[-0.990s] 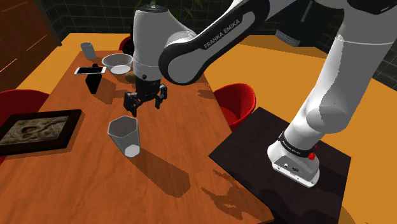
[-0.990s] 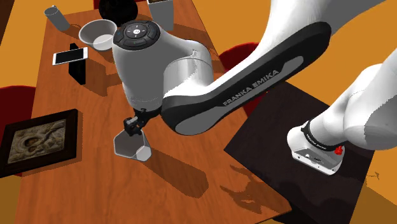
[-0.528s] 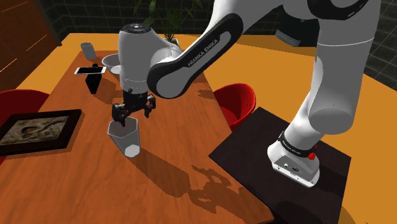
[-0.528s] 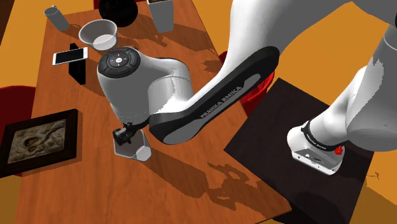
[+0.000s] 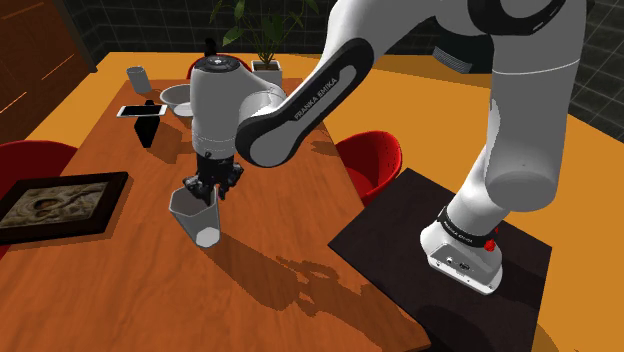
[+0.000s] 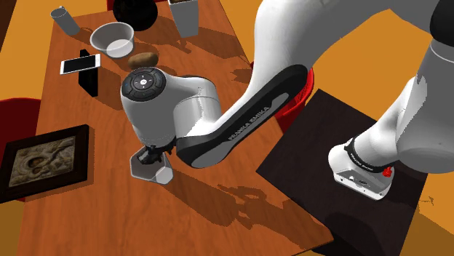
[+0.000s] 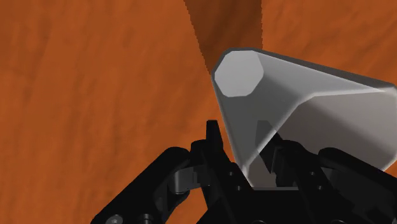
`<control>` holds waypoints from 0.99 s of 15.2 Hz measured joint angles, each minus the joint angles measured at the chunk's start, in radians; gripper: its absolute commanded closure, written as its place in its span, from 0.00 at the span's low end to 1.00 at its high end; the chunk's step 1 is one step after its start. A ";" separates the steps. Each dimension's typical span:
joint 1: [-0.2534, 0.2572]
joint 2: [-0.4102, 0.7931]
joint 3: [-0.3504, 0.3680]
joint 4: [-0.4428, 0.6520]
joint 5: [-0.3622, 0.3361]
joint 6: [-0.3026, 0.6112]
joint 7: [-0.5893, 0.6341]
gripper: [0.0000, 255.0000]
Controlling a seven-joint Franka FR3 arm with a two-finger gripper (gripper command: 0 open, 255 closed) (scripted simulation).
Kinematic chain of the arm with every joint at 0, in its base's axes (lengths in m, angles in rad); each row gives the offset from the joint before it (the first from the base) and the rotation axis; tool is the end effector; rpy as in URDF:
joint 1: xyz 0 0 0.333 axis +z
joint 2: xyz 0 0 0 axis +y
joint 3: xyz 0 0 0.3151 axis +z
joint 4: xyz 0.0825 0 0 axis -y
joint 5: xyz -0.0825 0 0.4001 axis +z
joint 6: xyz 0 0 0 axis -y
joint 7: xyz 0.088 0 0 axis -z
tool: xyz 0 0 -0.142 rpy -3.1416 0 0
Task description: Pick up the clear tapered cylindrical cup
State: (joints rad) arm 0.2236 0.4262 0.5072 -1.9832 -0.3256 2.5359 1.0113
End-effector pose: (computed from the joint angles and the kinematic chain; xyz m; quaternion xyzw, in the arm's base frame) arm 0.4869 0.4230 0.2463 -0.9942 0.0432 -0.0677 0.0714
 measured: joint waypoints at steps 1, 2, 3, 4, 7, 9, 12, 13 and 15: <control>0.000 0.000 0.000 0.000 0.000 0.000 0.000 1.00; 0.000 0.000 0.000 0.000 0.000 0.001 0.000 1.00; 0.000 0.001 0.000 0.000 -0.001 0.001 0.000 1.00; 0.000 0.001 0.000 -0.001 -0.001 0.001 0.000 1.00; 0.000 0.001 0.000 -0.001 -0.001 0.001 0.000 1.00; -0.002 -0.004 0.002 -0.002 0.003 -0.002 -0.002 1.00; -0.009 -0.023 0.014 0.007 0.020 -0.028 -0.013 1.00; -0.013 -0.033 0.019 0.009 0.028 -0.039 -0.018 1.00; -0.022 -0.054 0.030 0.010 0.045 -0.058 -0.029 1.00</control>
State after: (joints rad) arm 0.2015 0.3725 0.5368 -1.9731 -0.2807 2.4775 0.9819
